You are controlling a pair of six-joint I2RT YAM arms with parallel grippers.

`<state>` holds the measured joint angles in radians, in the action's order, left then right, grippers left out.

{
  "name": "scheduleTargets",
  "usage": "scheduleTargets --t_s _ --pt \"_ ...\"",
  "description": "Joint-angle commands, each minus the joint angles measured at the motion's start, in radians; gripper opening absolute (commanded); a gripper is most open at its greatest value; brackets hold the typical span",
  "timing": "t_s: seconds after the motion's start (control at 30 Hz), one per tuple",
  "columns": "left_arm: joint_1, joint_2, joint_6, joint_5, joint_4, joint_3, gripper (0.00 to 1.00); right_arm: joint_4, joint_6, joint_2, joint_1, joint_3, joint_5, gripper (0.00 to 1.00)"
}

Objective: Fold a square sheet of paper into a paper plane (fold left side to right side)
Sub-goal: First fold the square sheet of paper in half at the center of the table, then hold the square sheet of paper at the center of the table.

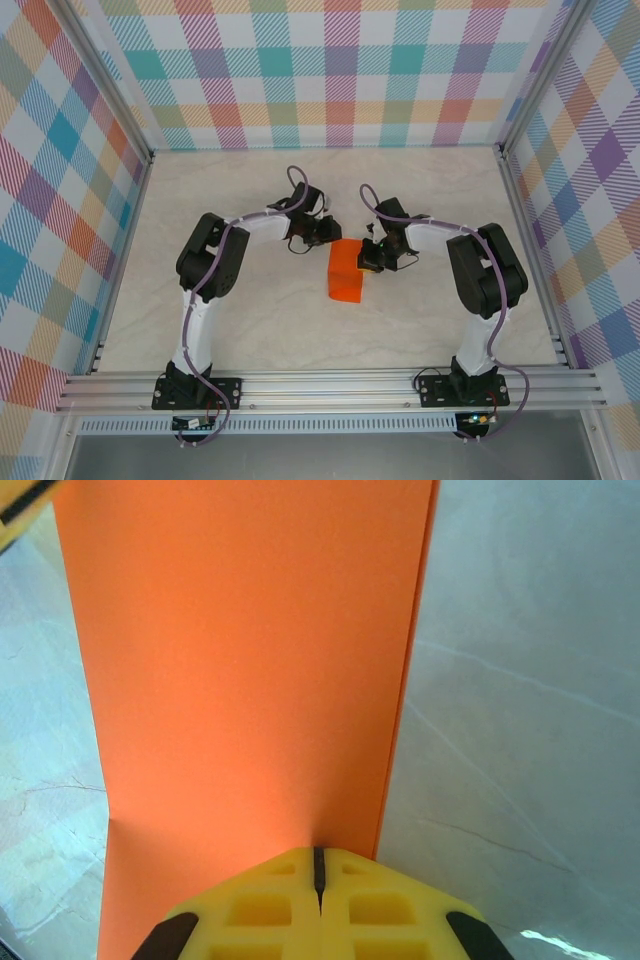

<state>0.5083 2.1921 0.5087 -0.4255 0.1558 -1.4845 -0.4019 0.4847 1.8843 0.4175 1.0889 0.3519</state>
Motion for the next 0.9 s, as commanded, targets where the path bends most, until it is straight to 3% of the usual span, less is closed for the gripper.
scheduleTargets --t_s 0.0,0.17,0.4,0.6,0.87 --pt "-0.058 0.043 -0.006 0.095 0.013 -0.039 0.19 -0.11 -0.022 0.076 0.006 -0.038 -0.137 0.02" --pt "-0.059 -0.068 -0.026 0.086 0.015 0.018 0.2 -0.112 -0.022 0.074 0.007 -0.034 -0.136 0.02" --pt "-0.019 -0.278 0.018 0.02 -0.075 0.239 0.2 -0.109 -0.02 0.071 0.008 -0.032 -0.14 0.02" --pt "0.084 -0.256 0.054 -0.023 -0.133 0.299 0.2 -0.11 -0.02 0.075 0.009 -0.03 -0.139 0.02" --pt "0.105 -0.188 0.05 -0.011 -0.129 0.293 0.2 -0.114 -0.02 0.075 0.016 -0.016 -0.133 0.02"
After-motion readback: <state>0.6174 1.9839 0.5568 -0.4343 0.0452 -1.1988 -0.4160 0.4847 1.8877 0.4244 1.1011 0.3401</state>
